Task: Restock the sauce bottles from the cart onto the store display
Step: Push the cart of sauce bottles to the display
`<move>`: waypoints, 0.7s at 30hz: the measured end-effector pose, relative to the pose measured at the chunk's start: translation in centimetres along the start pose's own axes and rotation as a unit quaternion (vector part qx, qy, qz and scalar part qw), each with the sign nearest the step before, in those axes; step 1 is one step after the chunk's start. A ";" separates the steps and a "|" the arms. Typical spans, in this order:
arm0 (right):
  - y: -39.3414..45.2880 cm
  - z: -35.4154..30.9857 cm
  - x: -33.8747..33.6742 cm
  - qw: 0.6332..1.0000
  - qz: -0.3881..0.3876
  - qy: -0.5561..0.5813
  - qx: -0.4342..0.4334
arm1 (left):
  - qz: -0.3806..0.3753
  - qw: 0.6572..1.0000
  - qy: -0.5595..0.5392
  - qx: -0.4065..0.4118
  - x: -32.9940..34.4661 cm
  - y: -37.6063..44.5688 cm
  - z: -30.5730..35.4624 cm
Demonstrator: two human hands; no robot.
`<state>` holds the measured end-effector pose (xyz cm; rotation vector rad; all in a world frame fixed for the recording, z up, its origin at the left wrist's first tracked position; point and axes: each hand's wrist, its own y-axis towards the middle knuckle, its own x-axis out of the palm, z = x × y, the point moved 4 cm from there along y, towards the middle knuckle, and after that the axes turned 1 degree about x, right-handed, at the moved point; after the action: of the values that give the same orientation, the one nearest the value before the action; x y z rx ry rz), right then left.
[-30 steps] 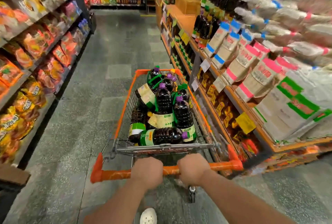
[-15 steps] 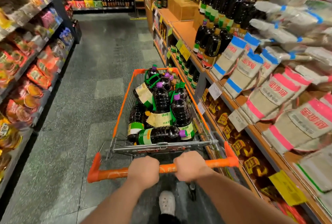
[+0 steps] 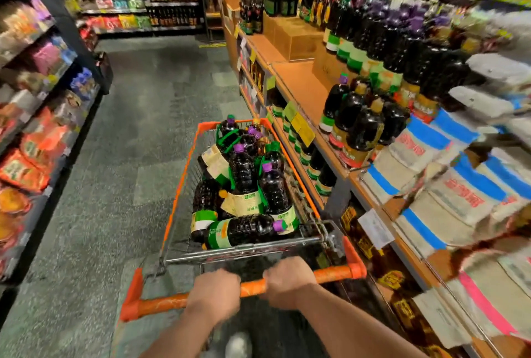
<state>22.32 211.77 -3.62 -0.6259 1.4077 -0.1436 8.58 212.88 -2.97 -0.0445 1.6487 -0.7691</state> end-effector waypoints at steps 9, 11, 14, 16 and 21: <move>17.3 7.1 -10.3 0.999 -0.009 -0.004 0.032 | 0.028 0.999 -0.010 0.021 -8.4 17.2 -9.6; 21.2 8.5 -12.5 0.999 -0.012 -0.007 0.032 | 0.020 0.999 -0.015 0.025 -10.3 20.7 -11.7; 26.4 10.4 -15.8 0.999 -0.014 -0.013 0.028 | 0.015 1.000 -0.020 0.007 -13.5 25.6 -14.9; 29.8 11.5 -17.5 0.999 -0.022 -0.020 0.019 | 0.004 1.000 -0.025 0.004 -15.2 28.7 -16.8; 39.2 14.6 -21.9 0.999 -0.025 -0.030 0.001 | -0.009 1.000 -0.017 0.009 -19.4 37.0 -21.9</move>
<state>21.66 259.00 -3.17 -0.6581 1.3338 -0.1647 7.92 260.00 -4.21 -0.0598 1.6117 -0.7919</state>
